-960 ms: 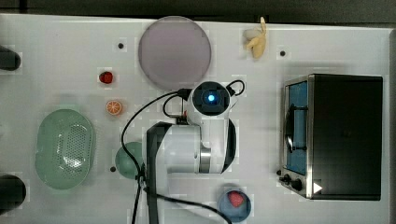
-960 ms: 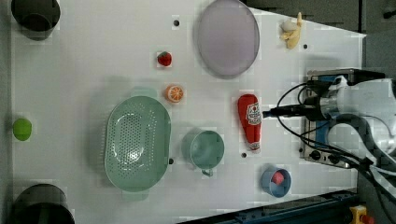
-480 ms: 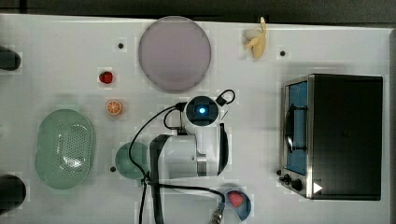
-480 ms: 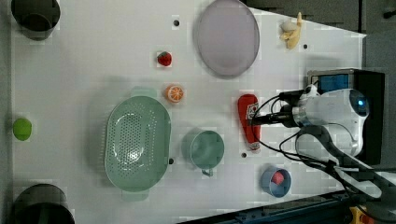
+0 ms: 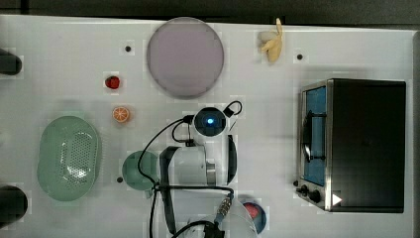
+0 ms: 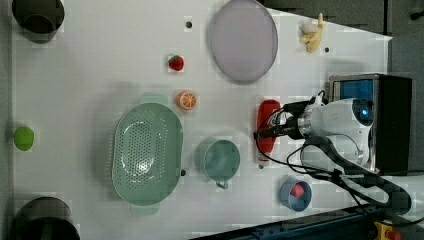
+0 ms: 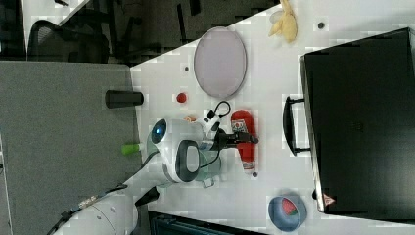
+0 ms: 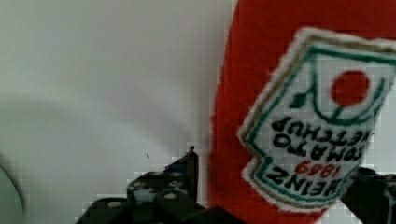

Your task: Pick Ketchup from the table and place it in strainer.

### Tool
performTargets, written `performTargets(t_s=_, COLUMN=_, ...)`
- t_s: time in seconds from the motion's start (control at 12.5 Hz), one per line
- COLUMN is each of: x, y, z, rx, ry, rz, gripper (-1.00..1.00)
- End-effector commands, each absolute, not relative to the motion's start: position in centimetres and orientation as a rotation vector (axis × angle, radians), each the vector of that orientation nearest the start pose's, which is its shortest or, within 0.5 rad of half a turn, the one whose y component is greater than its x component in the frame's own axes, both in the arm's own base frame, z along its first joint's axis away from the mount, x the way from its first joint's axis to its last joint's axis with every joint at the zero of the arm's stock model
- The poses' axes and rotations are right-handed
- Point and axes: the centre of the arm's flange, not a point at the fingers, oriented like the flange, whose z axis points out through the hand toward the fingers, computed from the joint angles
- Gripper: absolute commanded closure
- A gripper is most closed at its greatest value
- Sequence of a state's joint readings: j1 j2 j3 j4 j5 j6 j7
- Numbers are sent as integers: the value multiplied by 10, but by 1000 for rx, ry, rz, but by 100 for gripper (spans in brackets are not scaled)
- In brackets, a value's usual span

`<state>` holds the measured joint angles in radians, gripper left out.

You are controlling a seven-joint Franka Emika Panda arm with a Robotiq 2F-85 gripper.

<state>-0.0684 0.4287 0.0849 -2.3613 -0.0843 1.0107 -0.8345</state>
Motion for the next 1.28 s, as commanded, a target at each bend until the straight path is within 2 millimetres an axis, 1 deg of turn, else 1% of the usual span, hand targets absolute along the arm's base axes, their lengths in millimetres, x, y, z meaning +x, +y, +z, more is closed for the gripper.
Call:
performTargets(t_s=0.08, x=497, y=17, z=156, rx=-3123, ry=-296, rz=204, gripper=-26)
performTargets(t_s=0.16, x=499, y=17, z=164, rx=-3127, ry=-295, rz=184, gripper=-26)
performTargets(t_s=0.24, x=503, y=17, z=177, rx=-3133, ry=-286, rz=154, gripper=-26)
performTargets(t_s=0.32, x=509, y=17, z=197, rx=-3142, ry=-284, rz=97, gripper=-26)
performTargets(t_s=0.48, x=515, y=18, z=248, rx=-3158, ry=-288, rz=9, gripper=-26)
performTargets(t_s=0.64, x=512, y=25, z=305, rx=-3176, ry=-289, rz=25, gripper=-26)
performTargets(t_s=0.72, x=508, y=31, z=333, rx=-3184, ry=-289, rz=58, gripper=-26)
performTargets(t_s=0.8, x=504, y=43, z=359, rx=-3184, ry=-295, rz=81, gripper=-26)
performTargets(t_s=0.88, x=501, y=58, z=382, rx=-3174, ry=-307, rz=89, gripper=-26)
performTargets(t_s=0.96, x=499, y=78, z=402, rx=-3154, ry=-315, rz=83, gripper=-26)
performTargets(t_s=1.04, x=498, y=99, z=417, rx=-3129, ry=-320, rz=74, gripper=-26)
performTargets(t_s=1.12, x=496, y=122, z=427, rx=-3105, ry=-321, rz=70, gripper=-26)
performTargets(t_s=1.28, x=488, y=175, z=435, rx=-3080, ry=-248, rz=61, gripper=-26)
